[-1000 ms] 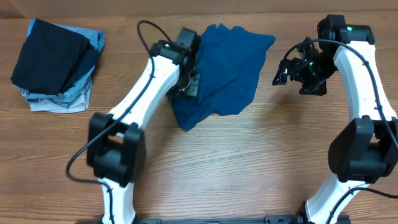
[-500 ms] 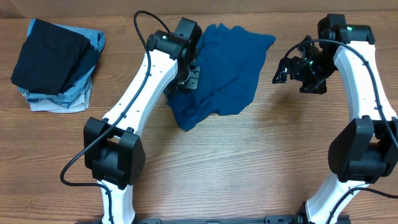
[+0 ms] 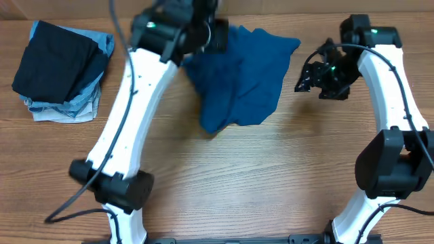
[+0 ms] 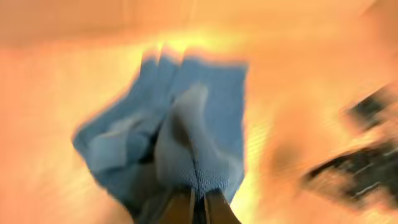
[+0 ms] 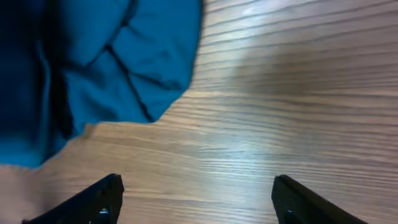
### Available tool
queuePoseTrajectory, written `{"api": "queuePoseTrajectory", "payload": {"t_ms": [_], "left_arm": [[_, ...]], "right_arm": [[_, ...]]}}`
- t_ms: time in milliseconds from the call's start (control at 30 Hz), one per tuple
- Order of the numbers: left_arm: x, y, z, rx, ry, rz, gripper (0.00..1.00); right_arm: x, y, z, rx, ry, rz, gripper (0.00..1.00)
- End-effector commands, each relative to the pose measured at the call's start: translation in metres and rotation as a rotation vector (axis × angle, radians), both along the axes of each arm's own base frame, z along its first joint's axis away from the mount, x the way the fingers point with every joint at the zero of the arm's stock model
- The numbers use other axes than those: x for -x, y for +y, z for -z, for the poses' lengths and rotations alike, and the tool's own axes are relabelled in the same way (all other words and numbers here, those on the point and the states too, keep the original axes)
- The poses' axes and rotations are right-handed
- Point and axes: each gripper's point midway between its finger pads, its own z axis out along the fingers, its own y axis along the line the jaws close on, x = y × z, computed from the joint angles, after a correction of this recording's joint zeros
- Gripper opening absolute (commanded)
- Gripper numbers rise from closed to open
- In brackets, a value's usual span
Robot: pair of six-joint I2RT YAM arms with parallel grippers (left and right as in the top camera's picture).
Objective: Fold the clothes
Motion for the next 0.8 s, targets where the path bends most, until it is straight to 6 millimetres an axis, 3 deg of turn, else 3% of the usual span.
{"api": "queuePoseTrajectory", "payload": {"t_ms": [0,100,200,367,433,533,700,733,767], "left_arm": [[0.0,0.002,-0.096,0.159,-0.235,-0.037,0.04],[-0.014,0.006,-0.118,0.186,-0.333,-0.074,0.04],[-0.01,0.009,-0.138,0.083,-0.451,0.014,0.05],[-0.004,0.052,-0.171,-0.195,-0.624,-0.014,0.04],[-0.003,0.066,-0.175,-0.271,-0.645,-0.04,0.04],[-0.001,0.069,-0.167,-0.423,-0.658,0.046,0.04],[-0.005,0.138,-0.177,-0.587,-0.618,-0.352,0.04],[-0.005,0.137,-0.178,-0.557,-0.619,-0.361,0.04],[-0.007,0.123,-0.178,-0.481,-0.629,-0.311,0.04]], "right_arm": [[-0.001,0.025,-0.018,0.005,-0.072,-0.094,0.82],[-0.008,0.027,-0.017,0.041,-0.104,-0.108,0.83],[-0.022,0.027,-0.019,0.041,-0.165,-0.107,0.87],[-0.032,0.021,-0.02,0.083,-0.213,-0.126,0.9],[-0.033,0.018,-0.019,0.103,-0.212,-0.122,0.9],[-0.035,0.013,-0.018,0.131,-0.219,-0.118,0.91],[-0.041,-0.003,-0.018,0.179,-0.226,-0.052,0.91],[-0.044,-0.006,-0.019,0.175,-0.229,-0.014,0.91],[-0.046,-0.011,-0.019,0.172,-0.227,0.027,0.91]]}}
